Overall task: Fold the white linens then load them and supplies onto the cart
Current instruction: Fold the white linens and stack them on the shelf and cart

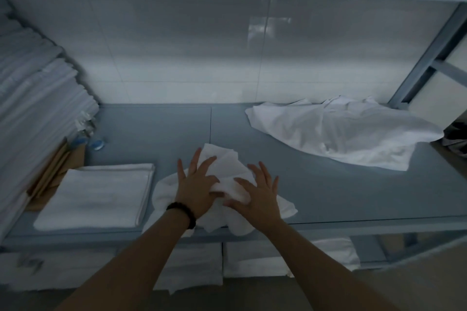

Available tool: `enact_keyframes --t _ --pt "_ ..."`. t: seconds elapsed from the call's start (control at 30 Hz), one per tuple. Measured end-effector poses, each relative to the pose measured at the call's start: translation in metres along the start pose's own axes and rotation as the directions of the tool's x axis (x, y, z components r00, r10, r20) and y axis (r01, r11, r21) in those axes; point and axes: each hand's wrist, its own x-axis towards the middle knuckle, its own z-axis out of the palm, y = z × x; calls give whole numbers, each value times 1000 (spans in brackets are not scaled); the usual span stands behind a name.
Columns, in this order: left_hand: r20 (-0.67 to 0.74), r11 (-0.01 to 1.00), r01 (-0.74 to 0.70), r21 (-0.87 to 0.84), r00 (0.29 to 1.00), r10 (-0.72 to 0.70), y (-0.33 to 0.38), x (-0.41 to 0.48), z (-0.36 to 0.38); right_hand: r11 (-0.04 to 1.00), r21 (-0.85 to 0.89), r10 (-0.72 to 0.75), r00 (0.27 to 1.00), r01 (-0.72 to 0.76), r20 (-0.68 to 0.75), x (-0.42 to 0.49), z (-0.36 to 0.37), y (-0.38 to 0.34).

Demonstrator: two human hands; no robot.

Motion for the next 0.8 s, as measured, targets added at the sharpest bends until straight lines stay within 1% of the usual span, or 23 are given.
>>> enact_keyframes --t 0.07,0.17,0.23,0.3,0.4,0.47,0.53,0.57,0.63,0.7,0.8 --pt "-38 997 53 -58 998 -56 -6 7 -8 1000 0 -17 1000 17 17 -6 -8 11" --pt "-98 967 127 -222 984 -151 -14 17 -20 998 -66 -12 998 16 57 -16 -18 28" --pt "-106 930 170 -326 971 -215 -17 22 -28 992 -126 2 994 11 105 -21 -21 36" --pt "-89 903 206 -377 962 -257 -22 28 -33 988 -154 17 992 3 128 -25 -20 41" --pt "-58 869 198 -454 966 -250 -30 37 -42 979 -203 65 988 -36 138 -27 -12 44" --pt "-70 825 160 -541 970 -234 -31 41 -48 970 -235 109 980 -68 167 -25 -5 45" --pt "-39 772 171 -612 969 -246 -33 42 -53 961 -259 155 966 -98 207 -22 1 43" --pt "-7 754 190 -629 968 -250 -34 42 -54 961 -250 175 963 -121 204 -20 4 42" --pt "33 744 213 -633 968 -249 -39 44 -55 968 -173 200 973 -179 111 -13 5 41" --pt "9 771 213 -601 966 -260 -45 46 -55 966 -63 251 968 -250 5 -6 1 40" --pt "-31 830 254 -497 950 -310 -53 47 -50 948 99 306 952 -303 -21 3 -14 39"
